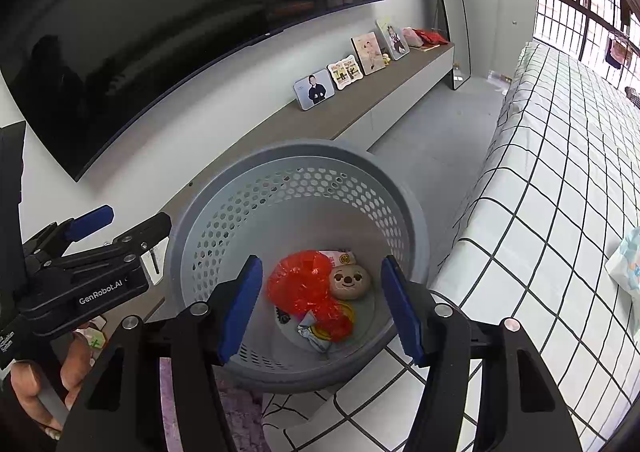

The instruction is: Collect trash

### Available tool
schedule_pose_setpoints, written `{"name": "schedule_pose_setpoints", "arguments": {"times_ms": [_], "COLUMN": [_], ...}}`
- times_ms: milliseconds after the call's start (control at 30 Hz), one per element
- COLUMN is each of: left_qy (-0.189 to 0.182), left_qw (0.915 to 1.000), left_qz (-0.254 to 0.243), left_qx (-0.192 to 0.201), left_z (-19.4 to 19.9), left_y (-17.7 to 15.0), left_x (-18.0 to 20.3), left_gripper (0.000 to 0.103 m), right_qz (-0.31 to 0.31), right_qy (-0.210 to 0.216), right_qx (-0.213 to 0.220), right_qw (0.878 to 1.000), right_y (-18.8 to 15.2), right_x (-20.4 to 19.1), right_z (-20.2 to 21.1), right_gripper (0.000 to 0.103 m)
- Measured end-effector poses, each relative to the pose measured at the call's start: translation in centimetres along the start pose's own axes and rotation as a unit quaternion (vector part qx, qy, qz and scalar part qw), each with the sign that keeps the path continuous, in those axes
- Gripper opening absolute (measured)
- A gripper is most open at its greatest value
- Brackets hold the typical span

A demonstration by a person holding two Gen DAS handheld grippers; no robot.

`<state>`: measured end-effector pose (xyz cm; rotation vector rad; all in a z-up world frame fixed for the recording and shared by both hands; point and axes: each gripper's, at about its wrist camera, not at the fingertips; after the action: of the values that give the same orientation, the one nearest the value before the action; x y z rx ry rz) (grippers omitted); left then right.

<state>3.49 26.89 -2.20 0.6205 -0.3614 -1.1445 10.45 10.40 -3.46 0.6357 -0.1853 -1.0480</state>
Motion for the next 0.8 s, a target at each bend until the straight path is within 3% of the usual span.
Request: {"name": "schedule_pose_setpoints", "arguments": {"times_ms": [800], "left_qy": [0.007], "left_qw": [0.9999], "left_qz": [-0.005], "left_qx": [0.005], "left_z": [0.38], "left_y": [0.17], "left_x": [0.43], "left_gripper": [0.095], "right_qz": [-0.008], "right_qy": [-0.003], "right_qx": [0.001], "right_qw": [1.0], "right_y": [-0.05], "right_x": [0.42], "right_z": [0.22], "right_gripper": [0.061]}}
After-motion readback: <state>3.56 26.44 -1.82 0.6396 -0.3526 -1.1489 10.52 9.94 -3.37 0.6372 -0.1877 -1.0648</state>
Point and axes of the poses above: each gripper's, at about its wrist camera, not at the fingertips, and z roughly against the way its jaws point, x to its right, y to its top
